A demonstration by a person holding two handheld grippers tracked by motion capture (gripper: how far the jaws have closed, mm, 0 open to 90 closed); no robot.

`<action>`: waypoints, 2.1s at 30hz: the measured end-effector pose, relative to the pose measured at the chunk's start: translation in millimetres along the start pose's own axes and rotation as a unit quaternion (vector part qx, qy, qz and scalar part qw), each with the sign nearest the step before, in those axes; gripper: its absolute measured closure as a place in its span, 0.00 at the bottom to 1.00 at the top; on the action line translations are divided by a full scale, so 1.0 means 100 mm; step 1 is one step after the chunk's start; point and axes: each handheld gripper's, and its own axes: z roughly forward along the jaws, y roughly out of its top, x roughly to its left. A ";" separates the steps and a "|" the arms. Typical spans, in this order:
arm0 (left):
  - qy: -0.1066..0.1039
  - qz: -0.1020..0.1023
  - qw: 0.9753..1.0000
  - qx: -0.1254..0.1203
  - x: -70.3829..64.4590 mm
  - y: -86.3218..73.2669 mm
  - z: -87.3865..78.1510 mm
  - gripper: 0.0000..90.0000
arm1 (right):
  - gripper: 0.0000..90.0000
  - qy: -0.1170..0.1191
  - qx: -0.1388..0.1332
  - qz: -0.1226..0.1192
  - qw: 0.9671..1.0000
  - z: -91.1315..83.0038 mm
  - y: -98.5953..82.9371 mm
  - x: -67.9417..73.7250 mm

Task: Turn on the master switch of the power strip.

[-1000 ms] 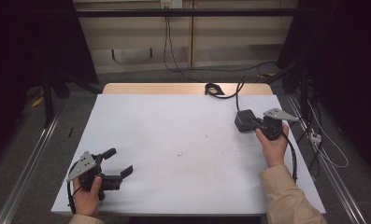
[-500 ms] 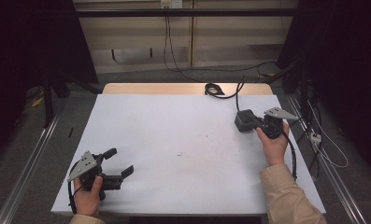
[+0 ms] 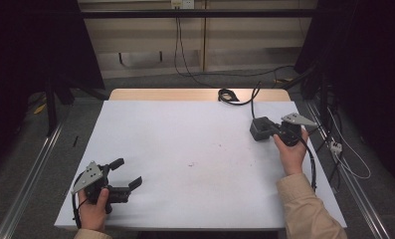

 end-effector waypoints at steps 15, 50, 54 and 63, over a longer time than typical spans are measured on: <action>0.000 0.000 1.000 -0.001 0.00 0.00 0.00 0.02 | 1.00 -0.007 0.006 -0.005 1.000 0.04 -0.03 0.00; 0.002 -0.004 1.000 -0.006 0.00 0.00 -0.02 0.02 | 1.00 -0.003 0.001 -0.006 1.000 0.07 -0.07 -0.02; 0.002 -0.004 1.000 -0.007 0.00 0.00 -0.03 0.02 | 1.00 -0.004 0.002 -0.007 1.000 0.07 -0.07 -0.02; 0.001 -0.004 1.000 -0.007 0.00 0.00 -0.03 0.02 | 1.00 -0.006 0.001 -0.008 1.000 0.08 -0.07 -0.02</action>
